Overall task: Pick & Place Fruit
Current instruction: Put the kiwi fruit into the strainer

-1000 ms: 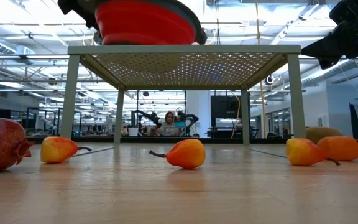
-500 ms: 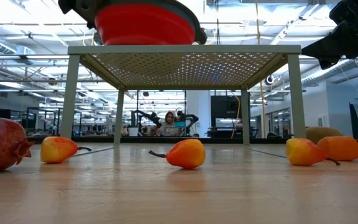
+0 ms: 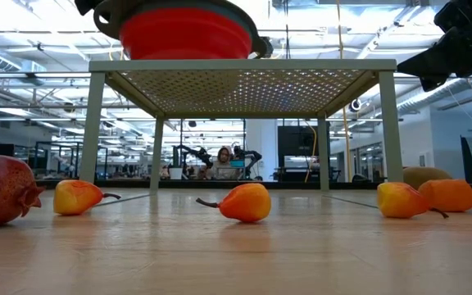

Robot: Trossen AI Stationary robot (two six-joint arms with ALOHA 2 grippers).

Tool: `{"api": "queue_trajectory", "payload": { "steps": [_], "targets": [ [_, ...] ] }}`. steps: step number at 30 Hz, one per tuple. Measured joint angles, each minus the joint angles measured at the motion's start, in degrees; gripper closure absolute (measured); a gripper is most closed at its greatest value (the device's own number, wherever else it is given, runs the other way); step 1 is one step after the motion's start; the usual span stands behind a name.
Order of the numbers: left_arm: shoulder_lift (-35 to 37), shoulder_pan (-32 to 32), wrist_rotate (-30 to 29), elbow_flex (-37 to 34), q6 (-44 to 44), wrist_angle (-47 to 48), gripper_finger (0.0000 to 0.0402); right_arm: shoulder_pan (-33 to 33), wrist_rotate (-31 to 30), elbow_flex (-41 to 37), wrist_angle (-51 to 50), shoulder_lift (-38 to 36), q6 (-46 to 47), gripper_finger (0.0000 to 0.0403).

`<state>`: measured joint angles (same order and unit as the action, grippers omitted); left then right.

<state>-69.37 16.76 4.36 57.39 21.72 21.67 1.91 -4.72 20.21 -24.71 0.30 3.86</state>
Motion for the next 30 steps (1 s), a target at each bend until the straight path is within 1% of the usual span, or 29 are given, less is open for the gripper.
{"api": "queue_trajectory", "payload": {
  "steps": [4,7,9,13,21,25,30],
  "targets": [
    [2.8,0.0,-1.9,0.0,-0.9,-1.1,0.0134,0.0,0.0,0.0,0.0,0.0,0.0,0.0403],
    [6.2,0.0,-4.2,0.0,-0.8,-0.9,0.0133,0.0,0.0,0.0,0.0,0.0,0.0,0.0403],
    [8.4,0.0,-4.5,0.0,0.0,-0.4,0.0133,0.0,0.0,0.0,0.0,0.0,0.0,0.0403],
    [12.7,-1.2,-4.3,0.0,5.2,1.7,0.0133,0.0,0.0,0.0,0.0,0.0,0.0,0.0403],
    [19.9,-6.4,-4.5,0.0,16.7,12.4,0.0134,0.0,0.0,0.0,0.0,0.0,0.0,0.0403],
    [23.4,-9.3,-4.4,0.0,20.3,17.0,0.0152,0.0,0.0,0.0,0.0,0.0,0.0,0.0403],
    [27.2,-12.3,-4.5,0.0,22.6,19.5,0.0196,0.0,0.0,0.0,0.0,0.0,0.0,0.0403]
  ]
}}
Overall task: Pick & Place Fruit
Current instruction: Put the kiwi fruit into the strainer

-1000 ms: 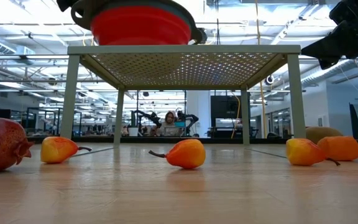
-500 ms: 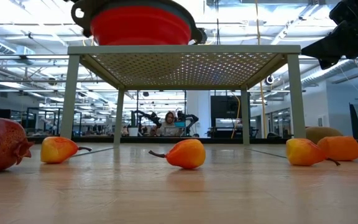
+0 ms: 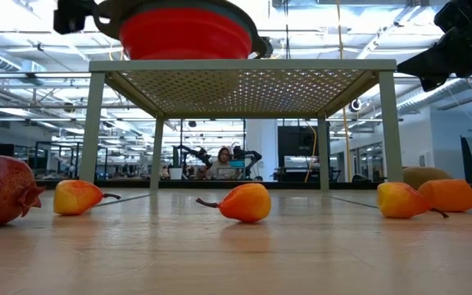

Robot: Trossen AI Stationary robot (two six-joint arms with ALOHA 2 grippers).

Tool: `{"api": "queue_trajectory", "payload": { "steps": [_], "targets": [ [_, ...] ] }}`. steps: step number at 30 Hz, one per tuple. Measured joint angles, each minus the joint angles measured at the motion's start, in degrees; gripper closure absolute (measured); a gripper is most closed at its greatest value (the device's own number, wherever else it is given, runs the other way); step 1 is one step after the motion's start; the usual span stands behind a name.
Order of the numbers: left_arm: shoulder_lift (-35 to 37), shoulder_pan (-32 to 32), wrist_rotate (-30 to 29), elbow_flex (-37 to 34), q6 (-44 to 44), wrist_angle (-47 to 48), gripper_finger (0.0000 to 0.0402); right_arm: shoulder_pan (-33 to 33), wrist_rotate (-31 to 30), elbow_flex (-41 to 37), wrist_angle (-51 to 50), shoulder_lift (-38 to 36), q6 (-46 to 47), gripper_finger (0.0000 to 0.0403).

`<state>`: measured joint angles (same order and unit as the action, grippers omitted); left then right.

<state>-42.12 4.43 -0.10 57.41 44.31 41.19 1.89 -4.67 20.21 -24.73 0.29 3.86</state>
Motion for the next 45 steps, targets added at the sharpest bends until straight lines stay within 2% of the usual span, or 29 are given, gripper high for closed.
{"api": "queue_trajectory", "payload": {
  "steps": [8,23,42,45],
  "targets": [
    [3.0,-3.9,0.0,0.0,-0.1,0.9,0.0272,0.0,0.0,0.0,0.0,0.0,0.0,0.0403],
    [2.9,-6.1,0.0,-0.1,-9.1,2.9,0.0395,0.0,0.2,0.0,0.0,0.0,0.0,0.0403],
    [2.9,-6.1,0.1,-0.1,-14.3,6.4,0.0399,0.0,0.2,0.0,0.0,0.0,0.1,0.0403],
    [2.9,-6.1,1.0,-0.1,-13.8,8.9,0.0395,0.0,0.2,0.0,0.0,0.0,2.4,0.0403]
  ]
}}
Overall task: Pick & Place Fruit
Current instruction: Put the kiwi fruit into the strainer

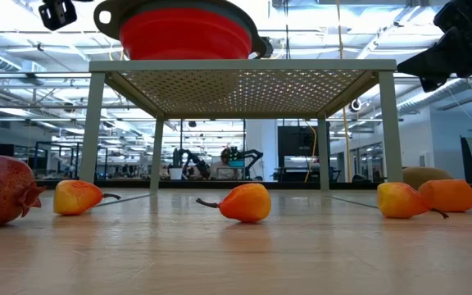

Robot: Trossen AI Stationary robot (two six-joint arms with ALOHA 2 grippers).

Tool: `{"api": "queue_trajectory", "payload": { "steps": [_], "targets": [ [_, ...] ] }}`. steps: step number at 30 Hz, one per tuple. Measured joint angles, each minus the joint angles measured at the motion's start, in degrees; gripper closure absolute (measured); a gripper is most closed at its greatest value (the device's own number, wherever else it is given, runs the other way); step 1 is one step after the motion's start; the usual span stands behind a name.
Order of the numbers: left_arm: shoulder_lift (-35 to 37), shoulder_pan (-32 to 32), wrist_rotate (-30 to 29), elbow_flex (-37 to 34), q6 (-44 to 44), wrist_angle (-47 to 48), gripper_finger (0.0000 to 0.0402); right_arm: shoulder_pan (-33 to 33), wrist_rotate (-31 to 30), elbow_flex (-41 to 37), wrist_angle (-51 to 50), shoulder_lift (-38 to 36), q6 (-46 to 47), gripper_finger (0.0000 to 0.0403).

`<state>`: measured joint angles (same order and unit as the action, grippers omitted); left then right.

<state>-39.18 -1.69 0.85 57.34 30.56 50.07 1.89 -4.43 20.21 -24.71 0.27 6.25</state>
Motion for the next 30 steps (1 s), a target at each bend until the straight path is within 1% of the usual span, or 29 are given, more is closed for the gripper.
{"api": "queue_trajectory", "payload": {
  "steps": [3,5,9,13,24,26,30],
  "targets": [
    [-0.1,-0.1,2.9,0.0,2.8,5.1,0.0400,0.0,0.0,0.0,0.0,0.0,2.9,0.0403],
    [-0.7,-0.5,4.1,0.0,6.9,8.8,0.0399,0.0,0.0,0.0,0.0,0.0,3.7,0.0403],
    [-2.2,-2.5,5.8,0.0,14.0,14.5,0.0400,0.0,0.0,0.0,-0.2,0.0,3.5,0.0403],
    [-4.1,-5.2,6.0,0.0,21.1,17.7,0.0399,0.0,0.0,0.0,-0.8,0.0,3.4,0.0403],
    [-12.5,-13.3,6.2,0.0,34.8,20.4,0.0398,0.0,0.0,0.0,-0.9,0.0,3.5,0.0403],
    [-14.3,-14.5,6.2,0.0,36.2,20.4,0.0397,0.0,0.0,0.0,-0.9,0.0,3.5,0.0403],
    [-18.0,-16.0,6.8,0.0,36.1,20.3,0.0400,0.0,0.0,0.0,-0.8,0.0,3.5,0.0403]
  ]
}}
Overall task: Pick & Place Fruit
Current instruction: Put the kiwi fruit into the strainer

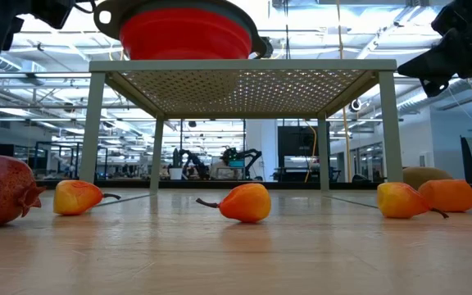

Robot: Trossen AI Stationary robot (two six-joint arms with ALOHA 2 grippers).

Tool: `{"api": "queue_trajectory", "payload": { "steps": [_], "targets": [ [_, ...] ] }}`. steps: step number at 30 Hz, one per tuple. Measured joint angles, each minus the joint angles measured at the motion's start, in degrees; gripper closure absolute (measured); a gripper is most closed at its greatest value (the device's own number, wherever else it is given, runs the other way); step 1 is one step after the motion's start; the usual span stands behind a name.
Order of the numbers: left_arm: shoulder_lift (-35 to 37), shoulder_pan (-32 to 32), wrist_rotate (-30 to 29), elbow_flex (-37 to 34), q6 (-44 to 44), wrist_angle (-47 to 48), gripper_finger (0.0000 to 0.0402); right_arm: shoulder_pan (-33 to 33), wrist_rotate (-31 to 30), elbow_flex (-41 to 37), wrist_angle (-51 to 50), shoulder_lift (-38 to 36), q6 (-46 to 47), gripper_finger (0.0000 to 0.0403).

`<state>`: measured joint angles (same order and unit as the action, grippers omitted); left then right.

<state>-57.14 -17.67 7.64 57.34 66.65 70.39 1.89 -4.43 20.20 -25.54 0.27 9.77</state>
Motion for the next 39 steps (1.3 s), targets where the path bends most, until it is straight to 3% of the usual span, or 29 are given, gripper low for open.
{"api": "queue_trajectory", "payload": {
  "steps": [5,21,39],
  "targets": [
    [-4.4,-1.1,-0.1,0.0,-0.1,0.0,0.0395,0.0,0.0,0.0,0.0,0.0,0.0,0.0403],
    [-12.0,-8.1,-0.5,0.0,14.5,-5.4,0.0385,0.0,0.0,0.0,0.0,0.0,0.0,0.0403],
    [-12.0,-16.8,-8.7,0.0,21.4,-7.6,0.0182,0.0,0.0,0.0,0.0,0.0,0.0,0.0403]
  ]
}}
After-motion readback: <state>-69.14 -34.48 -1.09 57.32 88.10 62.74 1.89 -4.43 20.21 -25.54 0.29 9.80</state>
